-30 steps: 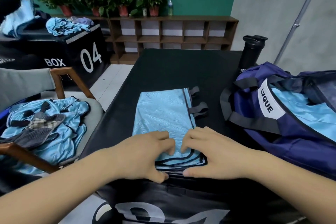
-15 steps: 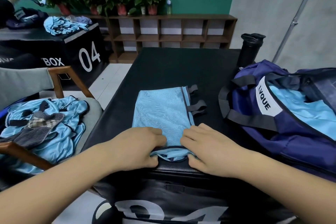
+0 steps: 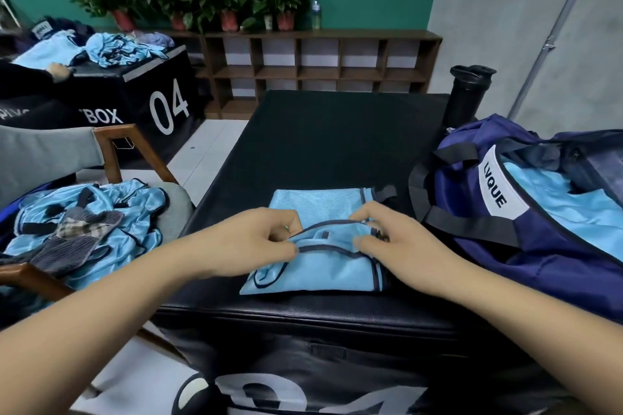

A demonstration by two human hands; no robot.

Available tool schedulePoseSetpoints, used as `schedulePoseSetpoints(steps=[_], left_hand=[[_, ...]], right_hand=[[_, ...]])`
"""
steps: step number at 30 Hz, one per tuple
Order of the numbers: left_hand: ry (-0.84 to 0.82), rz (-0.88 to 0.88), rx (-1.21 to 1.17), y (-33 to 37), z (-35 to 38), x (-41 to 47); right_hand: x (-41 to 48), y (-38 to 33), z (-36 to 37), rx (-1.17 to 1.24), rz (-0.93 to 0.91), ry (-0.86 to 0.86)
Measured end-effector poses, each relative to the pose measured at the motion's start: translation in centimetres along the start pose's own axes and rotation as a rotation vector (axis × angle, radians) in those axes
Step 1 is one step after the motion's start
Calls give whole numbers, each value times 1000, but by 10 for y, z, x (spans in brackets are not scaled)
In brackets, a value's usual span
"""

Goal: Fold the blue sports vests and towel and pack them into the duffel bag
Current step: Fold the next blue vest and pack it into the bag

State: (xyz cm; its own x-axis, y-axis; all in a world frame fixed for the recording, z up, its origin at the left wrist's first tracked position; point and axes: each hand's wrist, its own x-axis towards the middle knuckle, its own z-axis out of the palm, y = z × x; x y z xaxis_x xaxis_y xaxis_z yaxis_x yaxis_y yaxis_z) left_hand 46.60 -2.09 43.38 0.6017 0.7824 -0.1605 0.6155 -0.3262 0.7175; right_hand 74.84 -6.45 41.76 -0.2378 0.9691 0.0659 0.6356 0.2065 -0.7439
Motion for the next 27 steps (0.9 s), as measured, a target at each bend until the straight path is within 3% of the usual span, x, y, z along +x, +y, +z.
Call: schedulePoseSetpoints(steps=[4, 8, 14, 21, 27], left_hand=[[162, -34, -13, -6, -7, 17], [220, -145, -111, -12, -15, 34], [310, -212, -184, -12, -22, 49], [141, -292, -199, -33, -31, 52], [295, -308, -134, -60, -29, 64]], right_hand=[[9, 1, -3, 219, 130, 18], [16, 7, -5, 72, 135, -6], [31, 23, 0, -2, 163, 118], [45, 31, 1, -40, 171, 143], [53, 30, -2, -127, 161, 175]])
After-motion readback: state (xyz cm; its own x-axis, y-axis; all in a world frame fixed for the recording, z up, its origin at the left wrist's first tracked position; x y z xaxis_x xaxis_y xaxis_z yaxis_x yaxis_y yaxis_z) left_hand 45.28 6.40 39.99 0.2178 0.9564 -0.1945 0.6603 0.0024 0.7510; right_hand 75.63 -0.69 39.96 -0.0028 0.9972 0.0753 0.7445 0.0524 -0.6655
